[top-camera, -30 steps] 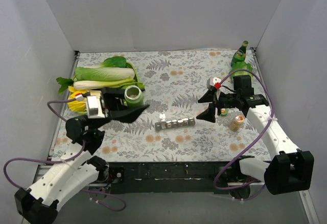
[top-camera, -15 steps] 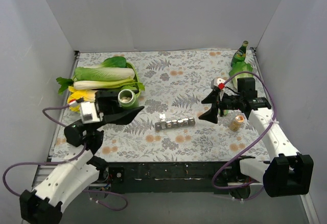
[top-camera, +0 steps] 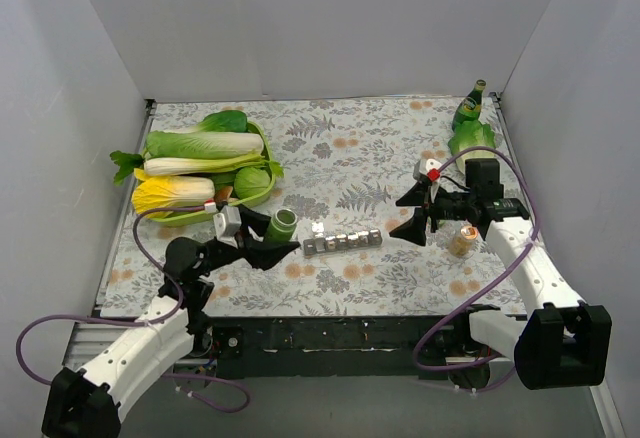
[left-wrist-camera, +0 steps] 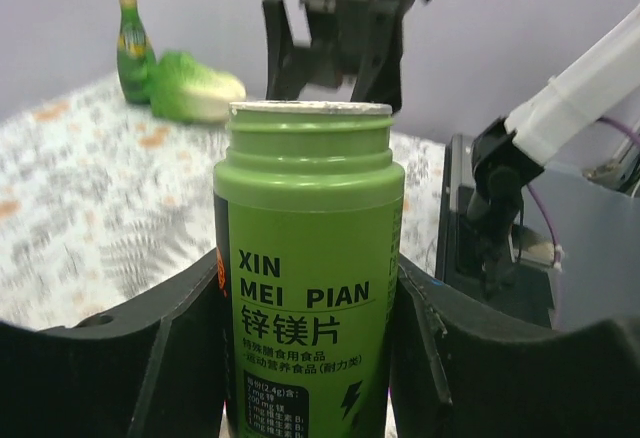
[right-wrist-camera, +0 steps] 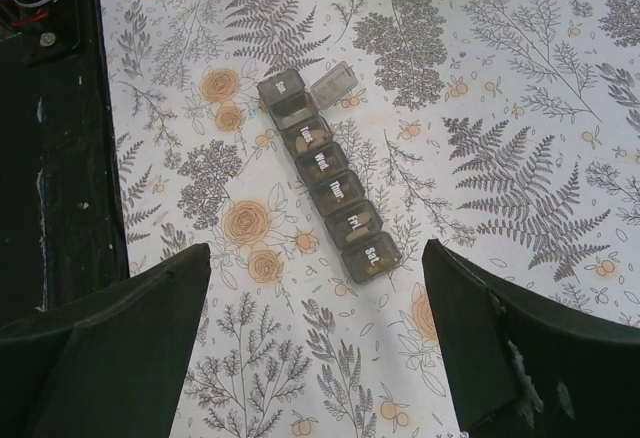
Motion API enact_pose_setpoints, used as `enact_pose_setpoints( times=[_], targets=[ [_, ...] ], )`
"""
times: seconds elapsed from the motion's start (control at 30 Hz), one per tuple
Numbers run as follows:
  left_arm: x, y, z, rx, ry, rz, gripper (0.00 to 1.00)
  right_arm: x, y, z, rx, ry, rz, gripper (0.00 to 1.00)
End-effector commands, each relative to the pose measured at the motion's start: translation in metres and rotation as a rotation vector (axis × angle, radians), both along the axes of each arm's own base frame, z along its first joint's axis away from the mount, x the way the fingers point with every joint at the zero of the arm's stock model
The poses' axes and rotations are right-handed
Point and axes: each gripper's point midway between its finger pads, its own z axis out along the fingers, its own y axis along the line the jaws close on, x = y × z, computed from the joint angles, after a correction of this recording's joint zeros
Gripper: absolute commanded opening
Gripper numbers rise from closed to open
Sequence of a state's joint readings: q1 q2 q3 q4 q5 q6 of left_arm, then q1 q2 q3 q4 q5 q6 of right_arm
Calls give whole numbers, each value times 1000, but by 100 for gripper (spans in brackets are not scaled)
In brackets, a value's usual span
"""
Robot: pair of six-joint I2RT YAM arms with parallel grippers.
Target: Sort the pills into containers
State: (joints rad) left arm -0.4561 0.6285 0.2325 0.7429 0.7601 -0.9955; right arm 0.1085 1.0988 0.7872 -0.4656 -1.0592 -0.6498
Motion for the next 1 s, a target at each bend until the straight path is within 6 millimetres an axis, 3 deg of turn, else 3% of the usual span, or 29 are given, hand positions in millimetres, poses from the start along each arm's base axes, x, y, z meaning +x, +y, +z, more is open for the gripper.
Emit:
enact_pose_setpoints(
  times=[0.0,0.17,0.53,0.57,0.8,0.97],
  targets=[
    [12,0,-61,117,158,67,0,3,-2,0,8,-43,-9,94],
    [19,-11,-102,299,256,56,0,3,-2,-5,7,-54,-11,94],
    [43,-15,-139,568,274,32,0,-2,-5,-23,4,-66,-11,95],
    [42,-14,-150,603,306,23,0,-5,-5,-27,7,-61,-7,95],
    [41,-7,-171,718,320,13,0,-9,-11,-46,15,-55,-24,95],
    [35,-2,-181,784,298,-20,0,-9,-12,-46,29,-61,-11,95]
  ],
)
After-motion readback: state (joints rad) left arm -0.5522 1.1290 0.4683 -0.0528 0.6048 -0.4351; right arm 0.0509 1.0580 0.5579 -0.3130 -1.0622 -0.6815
